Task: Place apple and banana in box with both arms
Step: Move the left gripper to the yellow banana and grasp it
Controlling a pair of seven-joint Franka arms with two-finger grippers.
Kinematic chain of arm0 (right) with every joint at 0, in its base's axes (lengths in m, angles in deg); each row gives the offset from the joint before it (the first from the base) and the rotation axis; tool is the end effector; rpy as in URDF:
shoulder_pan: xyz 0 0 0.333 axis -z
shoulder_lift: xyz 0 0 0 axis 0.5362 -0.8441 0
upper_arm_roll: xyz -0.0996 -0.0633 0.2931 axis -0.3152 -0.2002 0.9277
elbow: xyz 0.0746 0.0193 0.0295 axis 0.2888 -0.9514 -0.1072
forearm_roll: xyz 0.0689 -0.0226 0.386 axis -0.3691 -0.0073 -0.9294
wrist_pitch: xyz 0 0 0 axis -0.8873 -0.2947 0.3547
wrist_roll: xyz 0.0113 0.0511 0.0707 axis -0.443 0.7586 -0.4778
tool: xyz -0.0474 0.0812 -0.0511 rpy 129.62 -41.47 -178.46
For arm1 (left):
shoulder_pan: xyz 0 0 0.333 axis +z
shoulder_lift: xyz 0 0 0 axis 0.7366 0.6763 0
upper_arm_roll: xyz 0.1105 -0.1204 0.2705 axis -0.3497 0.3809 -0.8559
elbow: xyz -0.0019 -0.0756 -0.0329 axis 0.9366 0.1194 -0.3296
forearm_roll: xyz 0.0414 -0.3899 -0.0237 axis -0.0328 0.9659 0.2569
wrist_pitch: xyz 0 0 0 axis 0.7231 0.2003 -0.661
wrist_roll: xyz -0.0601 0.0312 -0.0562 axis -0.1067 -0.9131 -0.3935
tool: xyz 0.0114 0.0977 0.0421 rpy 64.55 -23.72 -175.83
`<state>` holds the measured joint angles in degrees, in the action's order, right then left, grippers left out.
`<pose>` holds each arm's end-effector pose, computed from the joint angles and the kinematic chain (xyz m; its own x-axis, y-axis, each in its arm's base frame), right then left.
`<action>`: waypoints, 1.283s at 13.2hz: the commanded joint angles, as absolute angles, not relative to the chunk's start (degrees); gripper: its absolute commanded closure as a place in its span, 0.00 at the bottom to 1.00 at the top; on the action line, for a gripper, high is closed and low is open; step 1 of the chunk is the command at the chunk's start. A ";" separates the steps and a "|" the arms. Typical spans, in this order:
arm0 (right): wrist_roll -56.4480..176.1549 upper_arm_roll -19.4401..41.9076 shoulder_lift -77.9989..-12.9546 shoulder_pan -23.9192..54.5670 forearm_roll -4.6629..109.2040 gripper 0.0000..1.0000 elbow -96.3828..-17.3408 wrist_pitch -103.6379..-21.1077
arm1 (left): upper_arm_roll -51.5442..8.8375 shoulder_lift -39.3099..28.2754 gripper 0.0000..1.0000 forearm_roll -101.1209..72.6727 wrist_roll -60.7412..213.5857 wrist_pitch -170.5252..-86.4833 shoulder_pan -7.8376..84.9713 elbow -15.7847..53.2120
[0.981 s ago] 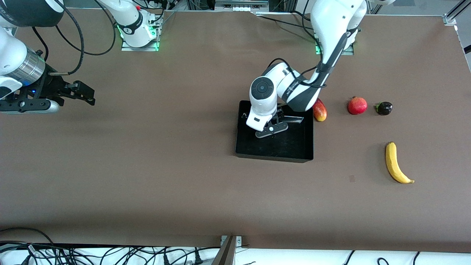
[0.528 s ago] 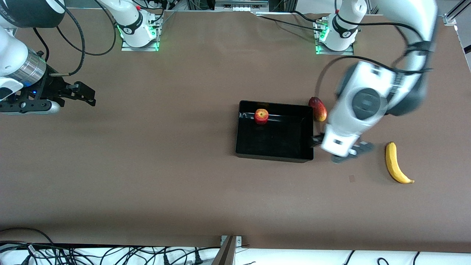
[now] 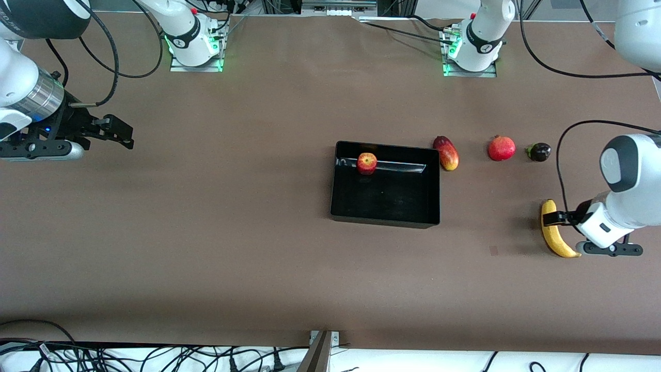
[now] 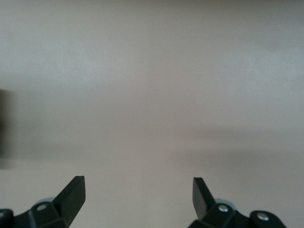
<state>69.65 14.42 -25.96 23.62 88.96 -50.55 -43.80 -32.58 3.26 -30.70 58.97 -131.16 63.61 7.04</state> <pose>0.5800 0.0675 0.5745 0.9995 0.0306 0.0051 0.0306 -0.9995 -0.0018 0.6864 0.1301 0.3034 0.9957 -0.0783 -0.0500 -0.0800 -0.9963 -0.0328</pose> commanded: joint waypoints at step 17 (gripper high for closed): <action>69.54 15.19 -26.50 24.69 89.64 0.00 -49.42 -43.61 | -33.35 -8.17 1.00 -22.03 73.26 -125.98 53.19 17.26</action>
<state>69.65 14.43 -26.05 23.73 88.97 -50.49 -43.80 -32.46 -0.41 -27.61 65.08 -131.26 60.11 13.49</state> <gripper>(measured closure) 0.000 0.661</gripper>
